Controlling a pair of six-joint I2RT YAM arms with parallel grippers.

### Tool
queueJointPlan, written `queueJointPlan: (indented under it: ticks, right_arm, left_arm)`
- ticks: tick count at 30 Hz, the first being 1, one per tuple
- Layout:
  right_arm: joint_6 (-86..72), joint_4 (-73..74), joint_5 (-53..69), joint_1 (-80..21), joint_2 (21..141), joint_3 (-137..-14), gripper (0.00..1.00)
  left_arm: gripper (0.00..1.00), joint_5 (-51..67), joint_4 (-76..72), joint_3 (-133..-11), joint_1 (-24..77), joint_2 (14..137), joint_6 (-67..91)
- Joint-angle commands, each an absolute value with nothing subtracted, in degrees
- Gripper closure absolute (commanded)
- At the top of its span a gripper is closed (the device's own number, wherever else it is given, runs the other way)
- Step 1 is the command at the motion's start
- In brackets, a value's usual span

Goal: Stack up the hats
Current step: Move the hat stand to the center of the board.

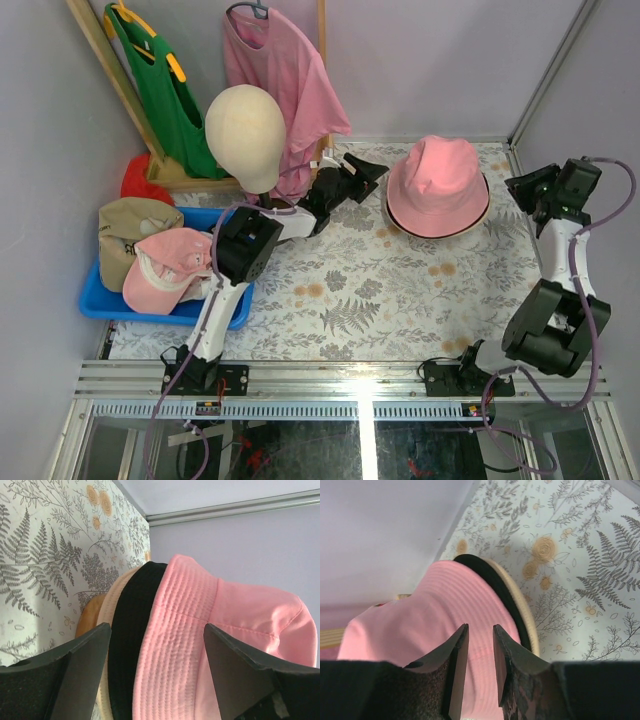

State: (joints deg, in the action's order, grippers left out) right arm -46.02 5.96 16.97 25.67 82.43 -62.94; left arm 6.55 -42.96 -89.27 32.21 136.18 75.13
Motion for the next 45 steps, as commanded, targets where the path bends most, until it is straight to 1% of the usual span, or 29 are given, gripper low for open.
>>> queueJointPlan:
  ticks: [1, 5, 11, 18, 26, 30, 33, 38, 41, 45]
  right_arm:
    - [-45.28, 6.00, 19.23, 25.09, 75.78, -62.93, 0.66]
    - [-44.42, 7.95, 20.97, 21.90, 72.44, -62.73, 0.66]
    - [-41.94, 12.91, 18.67, 11.31, 66.66, -60.86, 0.66]
    - [-43.82, 14.38, 14.79, -0.46, 58.80, -51.82, 0.66]
    - [-48.48, 6.72, 5.49, -14.32, 55.07, -38.67, 0.70]
    - [-51.59, -2.88, 2.03, -18.21, 56.91, -30.85, 0.75]
    - [-52.96, -10.12, -0.09, -19.82, 60.97, -27.50, 0.79]
    - [-53.02, -20.28, -1.91, -21.03, 71.61, -27.50, 0.83]
    - [-52.98, -24.14, -2.79, -21.08, 78.64, -28.72, 0.86]
    - [-52.76, -26.98, -5.56, -21.06, 84.55, -30.83, 0.90]
  left_arm:
    - [0.25, 1.26, -36.12, -86.18, 34.44, 130.81, 71.97]
    - [0.24, -1.45, -31.84, -81.68, 36.04, 126.00, 71.06]
    - [0.23, -5.07, -28.72, -70.91, 39.43, 117.30, 70.15]
    - [0.23, -9.12, -24.98, -59.15, 43.95, 106.01, 68.86]
    - [0.23, -13.12, -19.64, -53.04, 51.07, 97.42, 64.46]
    - [0.22, -16.89, -16.11, -48.52, 54.16, 91.77, 63.35]
    - [0.22, -19.38, -12.81, -46.01, 55.44, 87.12, 63.12]
    - [0.21, -25.49, -6.60, -42.60, 57.31, 80.17, 64.01]
    - [0.21, -28.96, -2.52, -41.54, 57.79, 76.10, 64.56]
    - [0.19, -32.68, 2.68, -41.77, 57.87, 71.59, 63.52]
